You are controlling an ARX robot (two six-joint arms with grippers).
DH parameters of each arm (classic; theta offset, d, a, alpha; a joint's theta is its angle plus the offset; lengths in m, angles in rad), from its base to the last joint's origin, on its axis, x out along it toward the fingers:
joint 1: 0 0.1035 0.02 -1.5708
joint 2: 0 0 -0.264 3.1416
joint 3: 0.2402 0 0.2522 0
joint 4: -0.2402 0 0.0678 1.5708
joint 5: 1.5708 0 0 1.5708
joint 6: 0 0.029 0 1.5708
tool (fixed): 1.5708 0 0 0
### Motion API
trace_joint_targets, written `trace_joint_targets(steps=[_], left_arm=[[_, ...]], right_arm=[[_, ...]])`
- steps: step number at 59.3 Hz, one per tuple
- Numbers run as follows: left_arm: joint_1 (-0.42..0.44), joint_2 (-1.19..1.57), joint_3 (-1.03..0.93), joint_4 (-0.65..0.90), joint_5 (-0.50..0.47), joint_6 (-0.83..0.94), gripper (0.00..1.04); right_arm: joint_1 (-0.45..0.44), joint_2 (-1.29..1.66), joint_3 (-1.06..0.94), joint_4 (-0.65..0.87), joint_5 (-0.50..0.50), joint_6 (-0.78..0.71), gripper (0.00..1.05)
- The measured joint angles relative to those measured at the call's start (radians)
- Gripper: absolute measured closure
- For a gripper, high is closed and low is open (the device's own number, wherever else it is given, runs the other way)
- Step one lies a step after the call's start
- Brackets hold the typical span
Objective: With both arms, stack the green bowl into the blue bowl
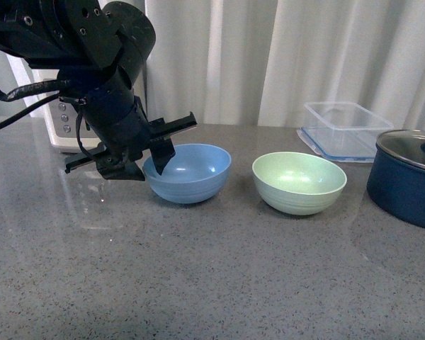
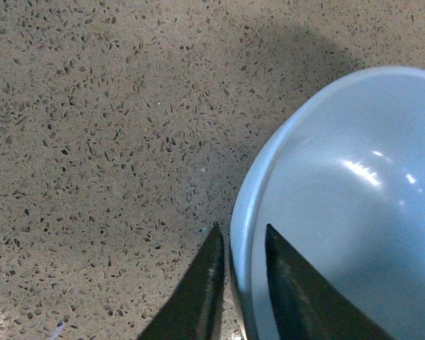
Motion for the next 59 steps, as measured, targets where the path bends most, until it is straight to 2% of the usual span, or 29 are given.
trace_joint_targets(steps=[7, 12, 22, 25, 31, 34, 39, 48, 59], left_arm=[[0.004, -0.043, -0.003, 0.012, 0.008, 0.048, 0.49], [0.007, -0.112, -0.039, 0.050, -0.006, 0.092, 0.36], [0.022, -0.401, -0.230, 0.231, -0.045, 0.238, 0.06], [0.030, -0.505, -0.320, 0.319, -0.058, 0.293, 0.06], [0.068, -0.732, -0.574, 0.602, -0.099, 0.431, 0.07], [0.088, -0.816, -0.679, 0.692, -0.072, 0.467, 0.14], [0.122, -0.933, -0.879, 0.812, -0.041, 0.506, 0.33], [0.147, -1.001, -1.115, 0.902, -0.005, 0.522, 0.60], [0.171, -1.117, -1.292, 0.980, 0.024, 0.531, 0.92]], right_arm=[[0.000, 0.000, 0.000, 0.000, 0.000, 0.000, 0.10], [0.000, 0.000, 0.000, 0.000, 0.000, 0.000, 0.10], [0.000, 0.000, 0.000, 0.000, 0.000, 0.000, 0.10], [0.000, 0.000, 0.000, 0.000, 0.000, 0.000, 0.10], [0.000, 0.000, 0.000, 0.000, 0.000, 0.000, 0.10], [0.000, 0.000, 0.000, 0.000, 0.000, 0.000, 0.10], [0.000, 0.000, 0.000, 0.000, 0.000, 0.000, 0.10], [0.000, 0.000, 0.000, 0.000, 0.000, 0.000, 0.10], [0.000, 0.000, 0.000, 0.000, 0.000, 0.000, 0.10]])
